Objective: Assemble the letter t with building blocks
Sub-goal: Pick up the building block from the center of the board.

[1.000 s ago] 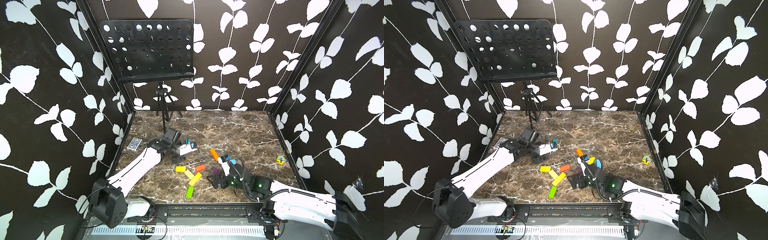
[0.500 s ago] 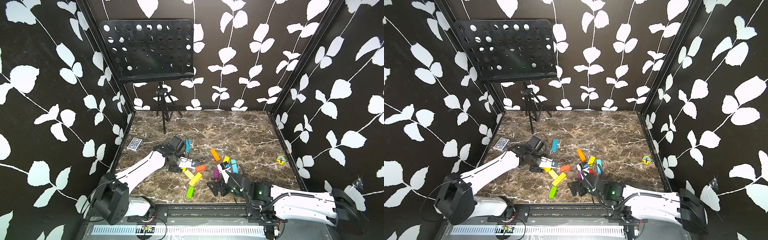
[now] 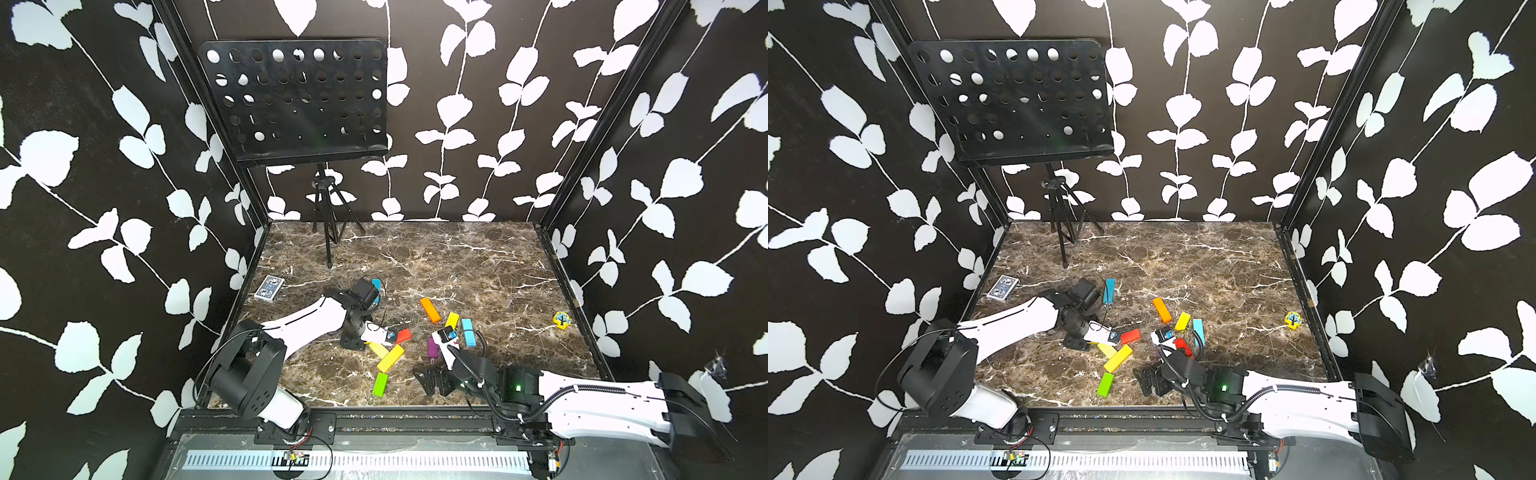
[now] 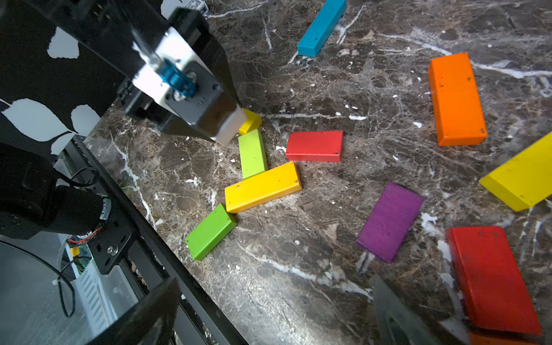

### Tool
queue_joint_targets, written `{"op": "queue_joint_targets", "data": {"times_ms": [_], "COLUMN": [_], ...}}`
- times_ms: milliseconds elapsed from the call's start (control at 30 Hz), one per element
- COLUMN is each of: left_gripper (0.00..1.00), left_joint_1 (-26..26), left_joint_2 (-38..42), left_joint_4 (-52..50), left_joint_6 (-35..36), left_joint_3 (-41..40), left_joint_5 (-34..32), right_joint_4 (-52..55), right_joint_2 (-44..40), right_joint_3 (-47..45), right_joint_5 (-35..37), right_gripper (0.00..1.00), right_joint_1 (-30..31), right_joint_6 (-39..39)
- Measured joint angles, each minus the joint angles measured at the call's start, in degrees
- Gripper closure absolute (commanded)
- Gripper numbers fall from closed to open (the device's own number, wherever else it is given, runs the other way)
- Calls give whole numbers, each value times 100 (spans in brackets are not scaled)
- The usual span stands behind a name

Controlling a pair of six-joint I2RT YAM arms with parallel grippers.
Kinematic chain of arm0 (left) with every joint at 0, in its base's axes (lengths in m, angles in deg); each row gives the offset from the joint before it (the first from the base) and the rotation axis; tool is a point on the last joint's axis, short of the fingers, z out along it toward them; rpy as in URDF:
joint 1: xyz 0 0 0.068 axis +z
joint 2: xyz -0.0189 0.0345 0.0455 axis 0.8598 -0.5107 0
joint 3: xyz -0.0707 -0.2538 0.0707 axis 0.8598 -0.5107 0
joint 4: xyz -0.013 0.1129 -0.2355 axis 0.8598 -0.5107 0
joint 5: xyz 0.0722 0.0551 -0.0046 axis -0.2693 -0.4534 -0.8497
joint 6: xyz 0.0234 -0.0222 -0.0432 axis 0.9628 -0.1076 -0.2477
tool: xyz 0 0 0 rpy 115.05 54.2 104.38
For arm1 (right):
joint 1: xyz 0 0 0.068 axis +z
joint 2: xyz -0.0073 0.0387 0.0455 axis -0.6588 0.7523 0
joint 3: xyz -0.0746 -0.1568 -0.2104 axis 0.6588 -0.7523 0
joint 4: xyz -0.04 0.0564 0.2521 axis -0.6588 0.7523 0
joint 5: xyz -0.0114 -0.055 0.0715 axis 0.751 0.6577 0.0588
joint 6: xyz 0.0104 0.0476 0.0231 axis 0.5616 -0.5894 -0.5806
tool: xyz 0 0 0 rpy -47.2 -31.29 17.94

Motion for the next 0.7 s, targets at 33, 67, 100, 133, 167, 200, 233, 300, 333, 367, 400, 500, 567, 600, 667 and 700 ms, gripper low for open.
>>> {"op": "queue_joint_targets", "data": {"times_ms": [33, 67, 100, 133, 167, 200, 233, 300, 333, 367, 400, 500, 567, 600, 667, 700], "left_gripper": [45, 45, 45, 45, 45, 45, 45, 45, 45, 45, 45, 45, 45, 45, 45, 45], "left_joint_1": [0, 0, 0, 0, 0, 0, 2, 9, 20, 42, 50, 109, 149, 162, 184, 195], "left_joint_2": [-50, -90, -122, -157, -184, -199, -212, -214, -216, -225, -234, -339, -442, -474, -540, -557], "left_joint_4": [26, 44, 48, 52, 55, 61, 74, 109, 114, 125, 142, 153, 140, 140, 116, 103], "left_joint_6": [-13, -28, -46, -66, -76, -87, -96, -118, -136, -157, -179, -243, -269, -286, -313, -332], "left_joint_3": [2, 2, 9, 22, 42, 59, 81, 109, 129, 160, 181, 269, 313, 319, 337, 345], "left_joint_5": [-4, -11, -22, -42, -52, -61, -63, -66, -66, -66, -66, -61, -59, -57, -57, -52], "right_joint_4": [2, 7, 15, 24, 33, 39, 44, 46, 52, 55, 57, 59, 59, 61, 61, 61], "right_joint_2": [-52, -98, -138, -173, -197, -210, -214, -212, -208, -203, -197, -133, -79, -59, -31, -22], "right_joint_3": [0, 0, 0, 0, 0, 0, 0, 0, 0, -2, 0, 0, 0, 0, -2, 0], "right_joint_5": [26, 50, 66, 81, 90, 98, 109, 129, 144, 153, 164, 166, 164, 164, 164, 164], "right_gripper": [1, 1, 1, 1, 1, 1, 1, 1, 1, 1, 1, 1, 1, 1, 1, 1], "right_joint_1": [0, 0, 0, 0, 0, 0, 0, 0, 0, 0, 0, 0, 2, 4, 4, 4], "right_joint_6": [4, 7, 9, 9, 9, 9, 9, 9, 9, 9, 9, 9, 9, 9, 9, 9]}}
